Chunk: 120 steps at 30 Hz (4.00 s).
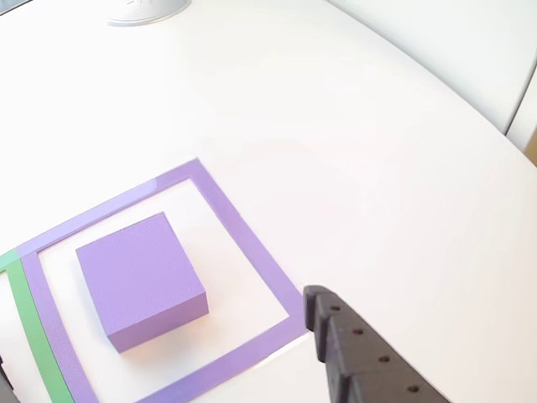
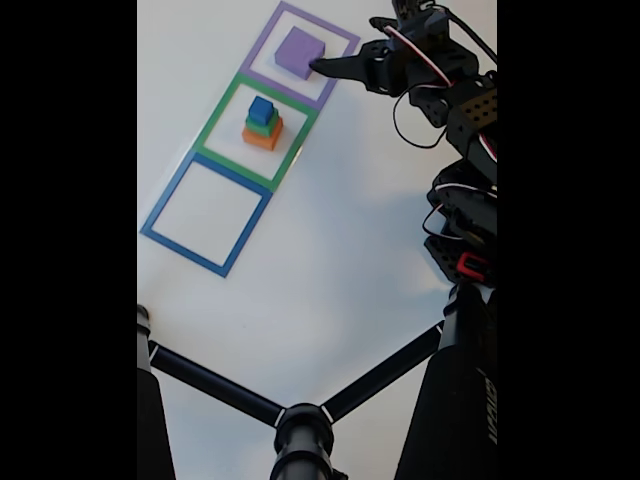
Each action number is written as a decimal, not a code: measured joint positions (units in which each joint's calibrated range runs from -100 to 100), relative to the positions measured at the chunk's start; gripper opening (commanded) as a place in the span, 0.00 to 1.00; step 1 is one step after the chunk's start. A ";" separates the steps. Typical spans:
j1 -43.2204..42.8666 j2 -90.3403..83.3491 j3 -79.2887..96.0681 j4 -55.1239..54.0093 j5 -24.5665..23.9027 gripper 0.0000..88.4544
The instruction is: Tower of hanoi
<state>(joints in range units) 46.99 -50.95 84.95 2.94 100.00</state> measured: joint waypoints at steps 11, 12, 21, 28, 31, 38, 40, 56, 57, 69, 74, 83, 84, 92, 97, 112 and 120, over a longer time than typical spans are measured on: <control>-1.17 23.39 2.74 -29.42 0.00 0.58; -1.64 25.75 2.74 -31.92 0.00 0.58; -3.86 43.98 1.24 -49.50 0.00 0.56; -5.15 55.89 -4.96 -57.15 0.00 0.56; -5.15 60.87 -7.97 -59.65 0.00 0.56; -5.15 68.05 -12.66 -63.20 0.00 0.55; -5.15 69.23 -13.19 -64.01 0.00 0.55; -6.44 77.16 -18.68 -66.67 0.00 0.55; -6.44 77.50 -18.95 -66.67 0.00 0.55; -9.36 78.68 -19.39 -66.67 0.00 0.54; -9.48 79.27 -20.27 -66.67 0.00 0.54; -9.48 79.70 -21.43 -66.67 0.00 0.48; -9.48 79.70 -21.43 -66.67 0.00 0.47; -9.48 79.70 -21.43 -66.67 0.00 0.40; -9.48 79.70 -21.43 -66.67 0.00 0.27; -9.48 80.20 -21.34 -66.75 -0.18 0.17; -9.48 78.60 -19.92 -65.86 0.00 0.16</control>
<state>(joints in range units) 37.51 27.65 65.03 -62.92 100.00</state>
